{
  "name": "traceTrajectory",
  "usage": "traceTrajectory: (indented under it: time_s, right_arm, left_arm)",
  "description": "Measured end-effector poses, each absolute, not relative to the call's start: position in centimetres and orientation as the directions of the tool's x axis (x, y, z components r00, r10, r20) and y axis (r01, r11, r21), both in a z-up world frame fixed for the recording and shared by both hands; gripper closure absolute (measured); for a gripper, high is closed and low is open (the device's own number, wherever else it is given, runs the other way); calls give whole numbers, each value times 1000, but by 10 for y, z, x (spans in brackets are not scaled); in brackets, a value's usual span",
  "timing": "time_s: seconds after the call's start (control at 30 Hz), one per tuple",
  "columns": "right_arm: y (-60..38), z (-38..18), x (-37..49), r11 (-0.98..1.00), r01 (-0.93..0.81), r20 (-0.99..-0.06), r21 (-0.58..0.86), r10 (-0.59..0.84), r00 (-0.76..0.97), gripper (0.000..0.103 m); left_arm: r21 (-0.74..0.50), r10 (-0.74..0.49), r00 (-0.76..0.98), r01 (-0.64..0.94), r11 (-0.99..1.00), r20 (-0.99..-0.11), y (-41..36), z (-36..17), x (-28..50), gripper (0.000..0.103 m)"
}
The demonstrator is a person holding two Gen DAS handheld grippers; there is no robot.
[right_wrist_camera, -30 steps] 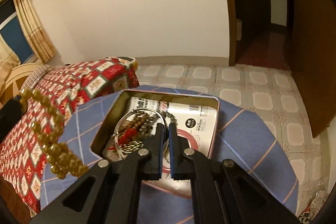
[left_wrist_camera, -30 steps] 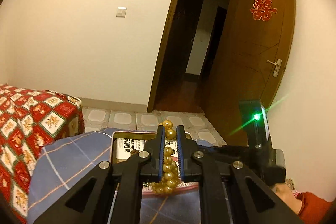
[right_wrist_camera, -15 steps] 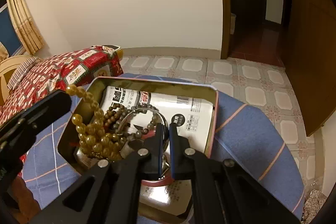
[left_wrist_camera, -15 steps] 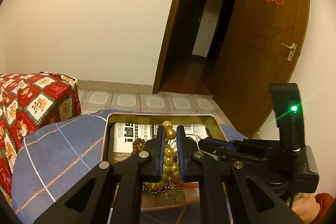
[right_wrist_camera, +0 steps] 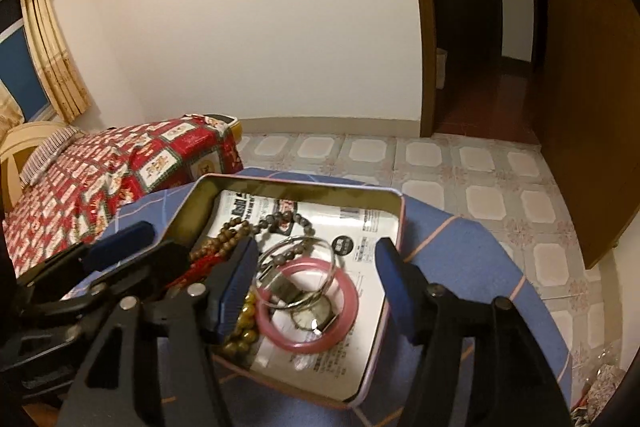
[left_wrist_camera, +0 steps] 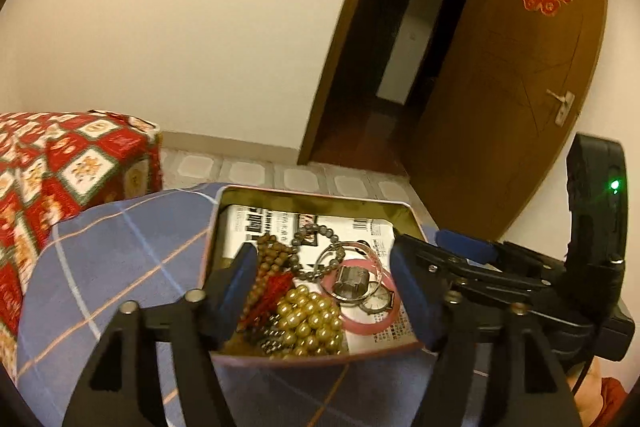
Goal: Organize jewelry
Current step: 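Carry both held items over the pink tin and open both tools inside, then move both open tools back to the remaining jewelry on the table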
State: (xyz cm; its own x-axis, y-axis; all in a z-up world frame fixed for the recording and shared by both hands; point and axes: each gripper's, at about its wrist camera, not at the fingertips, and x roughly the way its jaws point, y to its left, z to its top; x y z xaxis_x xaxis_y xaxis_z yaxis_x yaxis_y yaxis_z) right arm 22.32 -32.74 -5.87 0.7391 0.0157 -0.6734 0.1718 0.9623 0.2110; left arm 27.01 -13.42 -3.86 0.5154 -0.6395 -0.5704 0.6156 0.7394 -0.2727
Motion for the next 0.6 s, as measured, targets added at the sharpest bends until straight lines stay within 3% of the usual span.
traceTrajectory:
  time_s: [0.37,0.6]
  right_arm:
    - [-311,-50,193,962,156,-667,224,35,744,38]
    - [-301,-44,169,966,140,-659,216,38,751,38]
  left_arm:
    - [-150,-549,626,574,805,-554,-93,-19,218,32]
    - [-145,-538,641,561,815,-547,-76,-17,191,32]
